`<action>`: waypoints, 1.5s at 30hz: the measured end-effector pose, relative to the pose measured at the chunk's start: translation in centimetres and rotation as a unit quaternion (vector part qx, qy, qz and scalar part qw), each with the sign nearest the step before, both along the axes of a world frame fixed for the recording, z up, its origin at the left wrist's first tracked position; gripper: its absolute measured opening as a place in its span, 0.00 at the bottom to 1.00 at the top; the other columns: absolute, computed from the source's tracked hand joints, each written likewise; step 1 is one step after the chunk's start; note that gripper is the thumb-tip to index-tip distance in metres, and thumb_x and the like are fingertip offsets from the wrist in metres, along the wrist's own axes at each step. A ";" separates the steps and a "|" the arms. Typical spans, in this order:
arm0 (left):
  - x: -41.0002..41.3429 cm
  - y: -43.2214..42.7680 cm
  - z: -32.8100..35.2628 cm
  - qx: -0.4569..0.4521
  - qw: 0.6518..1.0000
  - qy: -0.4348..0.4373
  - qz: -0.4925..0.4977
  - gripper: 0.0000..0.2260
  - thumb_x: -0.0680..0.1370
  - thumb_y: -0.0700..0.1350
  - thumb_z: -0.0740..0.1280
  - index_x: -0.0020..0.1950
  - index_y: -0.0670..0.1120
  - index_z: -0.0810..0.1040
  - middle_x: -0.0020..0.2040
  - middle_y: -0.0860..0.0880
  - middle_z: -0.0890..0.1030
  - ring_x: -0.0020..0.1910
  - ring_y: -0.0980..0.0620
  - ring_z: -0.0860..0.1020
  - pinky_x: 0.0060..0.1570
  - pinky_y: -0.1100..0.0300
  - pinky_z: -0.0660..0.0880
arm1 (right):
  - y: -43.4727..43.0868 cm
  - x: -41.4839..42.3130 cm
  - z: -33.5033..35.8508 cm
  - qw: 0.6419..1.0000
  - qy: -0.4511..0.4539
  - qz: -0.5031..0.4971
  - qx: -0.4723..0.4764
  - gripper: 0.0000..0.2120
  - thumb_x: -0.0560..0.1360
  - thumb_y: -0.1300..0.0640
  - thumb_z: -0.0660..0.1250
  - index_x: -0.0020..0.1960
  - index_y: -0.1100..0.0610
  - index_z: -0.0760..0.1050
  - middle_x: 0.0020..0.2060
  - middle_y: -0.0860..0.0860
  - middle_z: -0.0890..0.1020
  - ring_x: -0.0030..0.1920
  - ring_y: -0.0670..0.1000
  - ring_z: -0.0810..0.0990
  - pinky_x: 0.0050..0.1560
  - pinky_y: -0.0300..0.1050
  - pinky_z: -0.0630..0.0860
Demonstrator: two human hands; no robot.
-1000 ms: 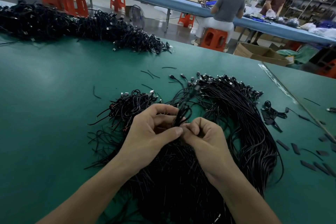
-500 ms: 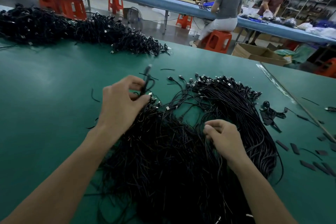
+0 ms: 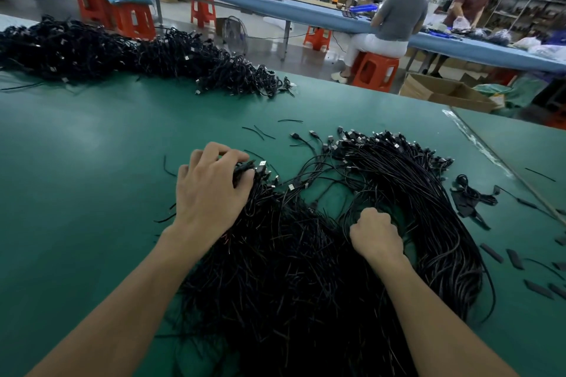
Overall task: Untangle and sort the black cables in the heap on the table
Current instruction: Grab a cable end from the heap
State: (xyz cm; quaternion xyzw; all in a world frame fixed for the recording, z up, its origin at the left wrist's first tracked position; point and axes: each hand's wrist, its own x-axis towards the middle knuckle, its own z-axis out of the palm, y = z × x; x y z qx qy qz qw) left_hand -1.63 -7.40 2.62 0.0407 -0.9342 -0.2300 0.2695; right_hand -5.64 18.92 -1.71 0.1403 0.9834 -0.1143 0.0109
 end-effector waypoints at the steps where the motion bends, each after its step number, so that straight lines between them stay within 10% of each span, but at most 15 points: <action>1: 0.2 0.2 0.2 0.002 1.000 0.024 0.000 0.09 0.78 0.51 0.68 0.56 0.50 0.82 0.55 0.50 0.77 0.55 0.46 0.74 0.55 0.49 0.70 | 0.1 0.0 0.2 1.000 -0.002 0.003 -0.014 0.10 0.79 0.60 0.58 0.39 0.60 0.64 0.40 0.55 0.73 0.33 0.54 0.70 0.29 0.44 0.61; 7: 1.2 2.2 0.8 0.011 0.981 0.146 -0.130 0.04 0.77 0.46 0.69 0.45 0.47 0.81 0.42 0.53 0.79 0.42 0.53 0.73 0.46 0.54 0.74 | 1.4 -0.3 3.2 0.954 0.074 -0.060 -0.284 0.12 0.82 0.60 0.56 0.39 0.58 0.64 0.35 0.54 0.72 0.33 0.53 0.71 0.36 0.50 0.73; 12: 2.1 4.3 0.5 0.048 0.970 0.114 -0.210 0.04 0.77 0.49 0.67 0.47 0.50 0.80 0.43 0.60 0.79 0.42 0.62 0.70 0.48 0.60 0.72 | 3.2 0.4 6.0 0.988 0.059 -0.020 -0.139 0.10 0.81 0.59 0.56 0.40 0.58 0.64 0.35 0.54 0.72 0.39 0.55 0.70 0.45 0.51 0.65; 16: 2.6 5.6 0.1 0.089 0.964 0.016 -0.249 0.08 0.78 0.51 0.69 0.56 0.53 0.78 0.40 0.63 0.77 0.41 0.62 0.74 0.49 0.60 0.76 | 0.3 2.4 8.6 0.882 0.031 0.024 -0.470 0.13 0.81 0.64 0.54 0.38 0.55 0.64 0.26 0.49 0.64 0.27 0.47 0.62 0.31 0.45 0.60; 19: 2.8 6.7 -0.2 0.156 0.939 -0.078 -0.295 0.23 0.77 0.52 0.70 0.70 0.53 0.68 0.43 0.58 0.80 0.40 0.62 0.77 0.45 0.58 0.78 | -3.6 5.5 10.5 0.876 0.072 0.162 -0.448 0.16 0.79 0.59 0.58 0.34 0.51 0.68 0.24 0.45 0.67 0.23 0.43 0.62 0.28 0.42 0.60; 23: 2.9 7.2 -0.6 0.226 0.899 -0.078 -0.367 0.19 0.80 0.46 0.64 0.71 0.53 0.69 0.62 0.65 0.75 0.59 0.63 0.76 0.60 0.63 0.75 | -7.5 9.9 12.2 0.837 0.107 0.394 -0.366 0.14 0.77 0.49 0.66 0.34 0.51 0.77 0.28 0.42 0.77 0.30 0.39 0.75 0.36 0.33 0.71; 27: 2.8 6.5 0.2 0.309 0.905 0.004 -0.293 0.14 0.82 0.38 0.63 0.43 0.55 0.80 0.41 0.57 0.81 0.41 0.54 0.79 0.41 0.58 0.79 | -6.6 11.1 13.7 0.790 0.162 0.425 -0.411 0.13 0.77 0.56 0.67 0.33 0.51 0.76 0.26 0.40 0.75 0.27 0.38 0.72 0.33 0.29 0.68; 31: 2.2 5.0 1.4 0.363 0.913 0.052 -0.181 0.15 0.77 0.59 0.63 0.38 0.52 0.81 0.35 0.47 0.82 0.35 0.39 0.78 0.38 0.41 0.76 | -2.0 9.0 13.1 0.828 0.314 0.227 -0.406 0.18 0.79 0.55 0.67 0.34 0.63 0.73 0.19 0.40 0.68 0.18 0.40 0.62 0.21 0.29 0.61; 36: 3.4 2.3 3.2 0.327 0.908 0.066 -0.255 0.16 0.71 0.64 0.71 0.37 0.51 0.80 0.26 0.50 0.75 0.24 0.59 0.67 0.23 0.65 0.65 | 4.2 5.5 10.4 0.909 0.335 0.043 -0.246 0.17 0.81 0.48 0.64 0.37 0.56 0.76 0.20 0.41 0.72 0.21 0.42 0.67 0.21 0.31 0.62; 40: 3.8 1.8 3.6 0.230 0.926 -0.024 -0.297 0.18 0.75 0.66 0.64 0.38 0.53 0.80 0.21 0.56 0.68 0.19 0.60 0.63 0.22 0.70 0.58 | 4.7 5.2 8.7 0.986 0.069 0.145 -0.054 0.08 0.82 0.50 0.62 0.53 0.49 0.80 0.50 0.47 0.83 0.49 0.48 0.80 0.50 0.44 0.78; 45: 3.8 3.0 2.5 0.163 0.942 -0.075 -0.283 0.17 0.76 0.66 0.58 0.39 0.56 0.75 0.24 0.57 0.70 0.22 0.59 0.64 0.25 0.65 0.64 | 0.1 7.1 9.0 0.917 0.091 0.330 -0.207 0.24 0.80 0.36 0.51 0.66 0.45 0.76 0.59 0.31 0.76 0.63 0.32 0.70 0.74 0.44 0.57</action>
